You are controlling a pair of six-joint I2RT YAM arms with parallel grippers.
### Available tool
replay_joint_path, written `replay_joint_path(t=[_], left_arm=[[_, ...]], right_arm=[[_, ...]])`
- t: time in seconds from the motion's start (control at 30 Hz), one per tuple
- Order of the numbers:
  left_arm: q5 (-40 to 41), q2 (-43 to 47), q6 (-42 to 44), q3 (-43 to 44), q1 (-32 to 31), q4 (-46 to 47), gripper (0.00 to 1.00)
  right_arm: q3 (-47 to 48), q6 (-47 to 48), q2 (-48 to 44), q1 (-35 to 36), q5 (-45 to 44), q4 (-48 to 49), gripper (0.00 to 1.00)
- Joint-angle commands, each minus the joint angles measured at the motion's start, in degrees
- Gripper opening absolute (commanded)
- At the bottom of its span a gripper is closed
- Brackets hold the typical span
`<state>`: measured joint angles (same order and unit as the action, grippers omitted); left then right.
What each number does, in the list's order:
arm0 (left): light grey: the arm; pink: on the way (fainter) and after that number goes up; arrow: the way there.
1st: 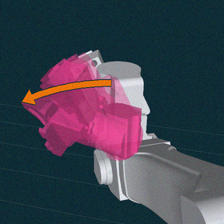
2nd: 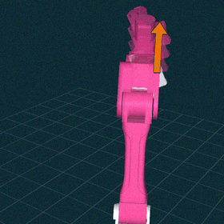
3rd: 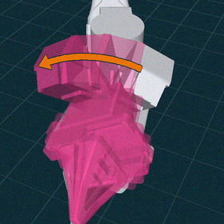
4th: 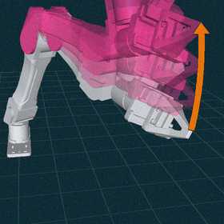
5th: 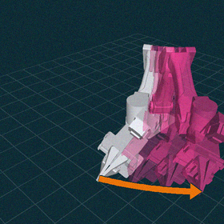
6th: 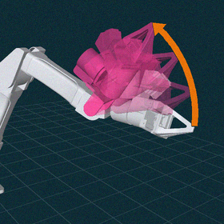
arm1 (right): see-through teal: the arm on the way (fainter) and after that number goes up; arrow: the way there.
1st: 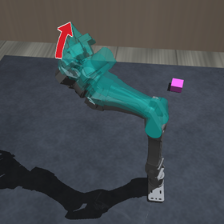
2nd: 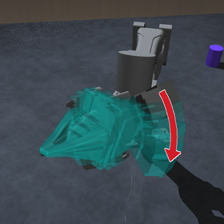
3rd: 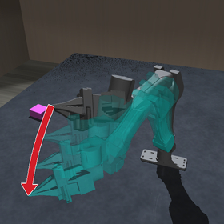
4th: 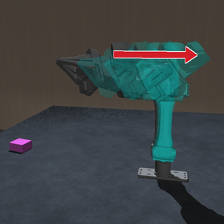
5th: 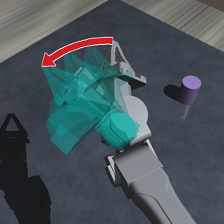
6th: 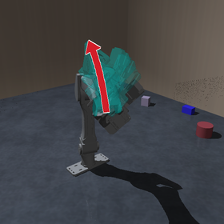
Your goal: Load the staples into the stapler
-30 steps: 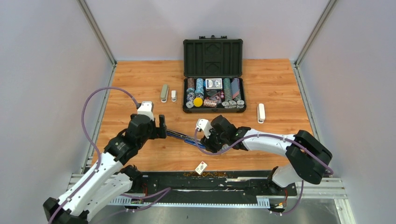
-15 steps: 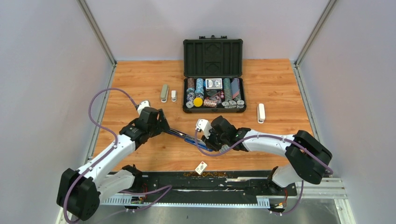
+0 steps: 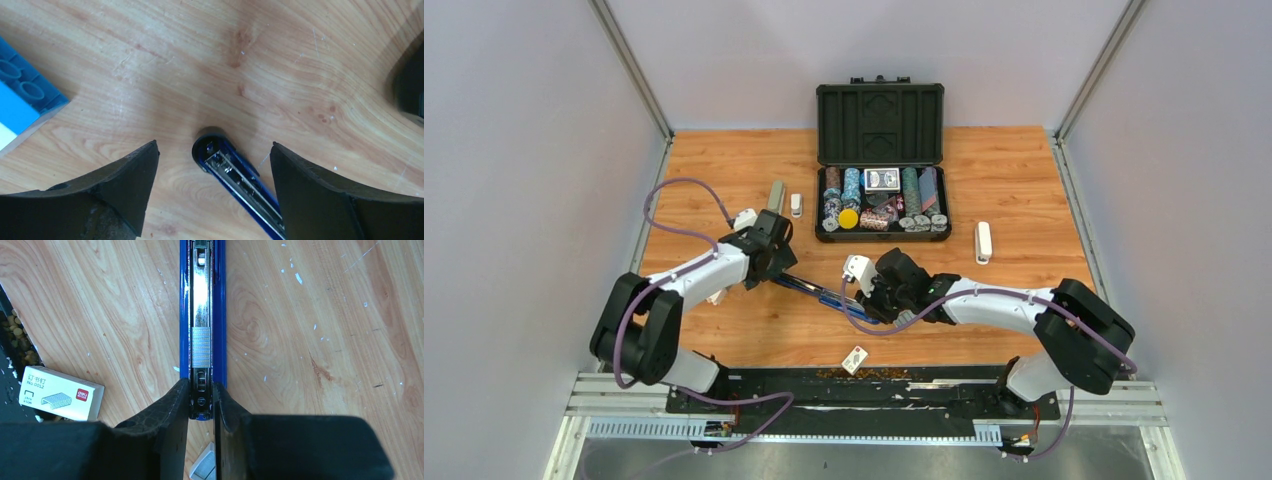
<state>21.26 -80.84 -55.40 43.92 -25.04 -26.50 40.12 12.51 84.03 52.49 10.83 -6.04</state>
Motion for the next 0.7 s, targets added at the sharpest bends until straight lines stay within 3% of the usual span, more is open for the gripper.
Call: replay_joint_path(t=[0.0,0.27,0.47,0.67], left_arm=[[2.4,-3.8,-3.5,3.1,0.3,-1.0,0.85],[1.4,-5.4,-5.2,1.3,0.3,1.0,0.65],[0.5,-4.5,-4.2,1.1,0.3,1.1,0.38],[-1.5,4.4,-5.4,-1.2,0.1,1.4,0.31]], right_arm=[[0.5,0.7,1.0,0.3,0.0,2.4,0.04],[1.1,0.9,1.9,0.2,1.0,2.4,0.03],[1.1,0.9,2.1,0.3,1.1,2.7,0.03],[1.3,0.8,2.3,0.2,2.3,3.4,0.03]])
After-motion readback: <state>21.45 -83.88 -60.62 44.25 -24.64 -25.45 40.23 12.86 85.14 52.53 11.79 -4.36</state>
